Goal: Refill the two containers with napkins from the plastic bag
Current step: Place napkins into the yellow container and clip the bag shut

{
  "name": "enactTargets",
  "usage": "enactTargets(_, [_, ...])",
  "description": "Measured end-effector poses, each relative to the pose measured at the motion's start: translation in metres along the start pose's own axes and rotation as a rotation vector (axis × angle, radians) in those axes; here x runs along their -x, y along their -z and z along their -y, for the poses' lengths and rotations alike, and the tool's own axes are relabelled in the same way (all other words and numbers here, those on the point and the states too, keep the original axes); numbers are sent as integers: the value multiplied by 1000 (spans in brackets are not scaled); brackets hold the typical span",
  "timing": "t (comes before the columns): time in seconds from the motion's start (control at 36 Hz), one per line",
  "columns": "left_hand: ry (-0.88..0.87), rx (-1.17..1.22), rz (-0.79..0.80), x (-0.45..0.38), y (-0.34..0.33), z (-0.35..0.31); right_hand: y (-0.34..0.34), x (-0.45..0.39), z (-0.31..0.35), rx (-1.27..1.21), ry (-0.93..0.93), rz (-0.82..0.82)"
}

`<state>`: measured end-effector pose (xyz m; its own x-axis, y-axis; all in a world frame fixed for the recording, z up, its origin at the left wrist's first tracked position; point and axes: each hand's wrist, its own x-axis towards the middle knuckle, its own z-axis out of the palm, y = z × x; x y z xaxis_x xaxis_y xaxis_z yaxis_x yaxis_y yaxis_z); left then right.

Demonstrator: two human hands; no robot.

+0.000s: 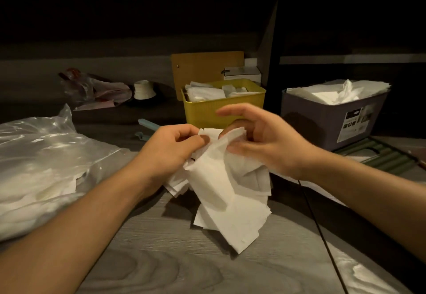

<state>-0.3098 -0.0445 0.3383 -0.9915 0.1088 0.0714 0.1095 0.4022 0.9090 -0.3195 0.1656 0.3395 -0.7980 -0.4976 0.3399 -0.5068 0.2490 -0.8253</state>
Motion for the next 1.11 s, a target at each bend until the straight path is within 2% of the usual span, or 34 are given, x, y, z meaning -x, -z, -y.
enactTargets(0.08, [-21, 9, 27, 1, -4, -1, -6, -2, -1, 193, 45, -30])
enactTargets(0.31, [-80, 51, -1, 1, -7, -1, -8, -8, -1, 398, 112, -73])
enactTargets(0.47, [-167, -9, 46, -1, -9, 0, -7, -8, -1, 390, 28, 5])
enactTargets(0.56, [-170, 36, 85, 0, -8, -3, -4, -8, -5, 260, 49, -99])
enactTargets(0.64, [-129, -11, 137, -1, -4, 1, -3, -8, -10, -4, -29, -246])
enactTargets(0.75, [-198, -22, -12, -4, -5, 6, -5, -10, -18, -28, -94, -344])
enactTargets(0.89, [-230, 20, -50, -6, -3, 8, -3, -11, -22, -68, -120, -279])
enactTargets(0.97, [-166, -61, -6, -7, -5, 12, -5, -11, -27, -3, -127, -235])
enactTargets(1.06, [-134, -45, 9, -8, -6, 12, -6, -10, -29, 104, -134, -142])
enactTargets(1.11, [-145, -36, 4, -8, -7, 12, -6, -9, -28, 126, -85, -163])
